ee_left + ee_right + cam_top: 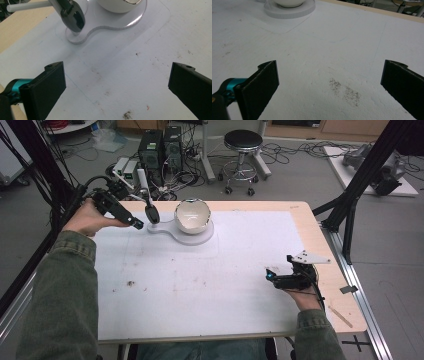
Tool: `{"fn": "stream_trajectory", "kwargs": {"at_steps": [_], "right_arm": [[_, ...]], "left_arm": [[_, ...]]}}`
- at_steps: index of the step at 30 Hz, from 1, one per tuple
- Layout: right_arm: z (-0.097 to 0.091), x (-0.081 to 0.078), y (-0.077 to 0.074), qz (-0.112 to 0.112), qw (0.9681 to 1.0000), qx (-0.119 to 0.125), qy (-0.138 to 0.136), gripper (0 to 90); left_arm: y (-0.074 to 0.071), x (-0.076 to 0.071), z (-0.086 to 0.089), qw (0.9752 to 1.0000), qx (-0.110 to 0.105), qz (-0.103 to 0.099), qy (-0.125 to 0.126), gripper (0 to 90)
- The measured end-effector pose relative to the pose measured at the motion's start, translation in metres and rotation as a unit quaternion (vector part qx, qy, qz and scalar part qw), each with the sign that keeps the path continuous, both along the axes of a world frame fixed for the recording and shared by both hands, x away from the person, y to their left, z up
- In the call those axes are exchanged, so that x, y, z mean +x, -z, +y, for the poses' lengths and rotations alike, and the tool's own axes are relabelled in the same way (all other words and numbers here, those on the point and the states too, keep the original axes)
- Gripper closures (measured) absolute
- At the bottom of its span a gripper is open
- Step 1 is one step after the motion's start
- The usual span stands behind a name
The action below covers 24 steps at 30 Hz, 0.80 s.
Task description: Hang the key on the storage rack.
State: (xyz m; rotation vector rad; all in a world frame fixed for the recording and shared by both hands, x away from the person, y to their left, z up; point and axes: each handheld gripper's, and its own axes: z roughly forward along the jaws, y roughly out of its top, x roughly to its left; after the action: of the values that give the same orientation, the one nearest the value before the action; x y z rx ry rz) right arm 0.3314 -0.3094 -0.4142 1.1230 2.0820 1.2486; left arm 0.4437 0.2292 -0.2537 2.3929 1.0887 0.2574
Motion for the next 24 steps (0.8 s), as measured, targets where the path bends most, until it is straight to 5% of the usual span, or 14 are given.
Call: {"fn": "stream_trajectory", "kwargs": {"at_steps": [16,24], "right_arm": [[0.0,0.0,0.0,0.0,1.0,-0.002,-0.002,0.6],[-0.001,0.0,0.001,0.002,1.0,-0.005,-0.001,0.6]], "left_arm": [[0.026,-0.034,-0.009,0.9995,-0.013,-0.016,0.024,1.7],[0.041,-0.045,-0.002,0.9994,-0.025,-0.02,0.015,1.7]]}}
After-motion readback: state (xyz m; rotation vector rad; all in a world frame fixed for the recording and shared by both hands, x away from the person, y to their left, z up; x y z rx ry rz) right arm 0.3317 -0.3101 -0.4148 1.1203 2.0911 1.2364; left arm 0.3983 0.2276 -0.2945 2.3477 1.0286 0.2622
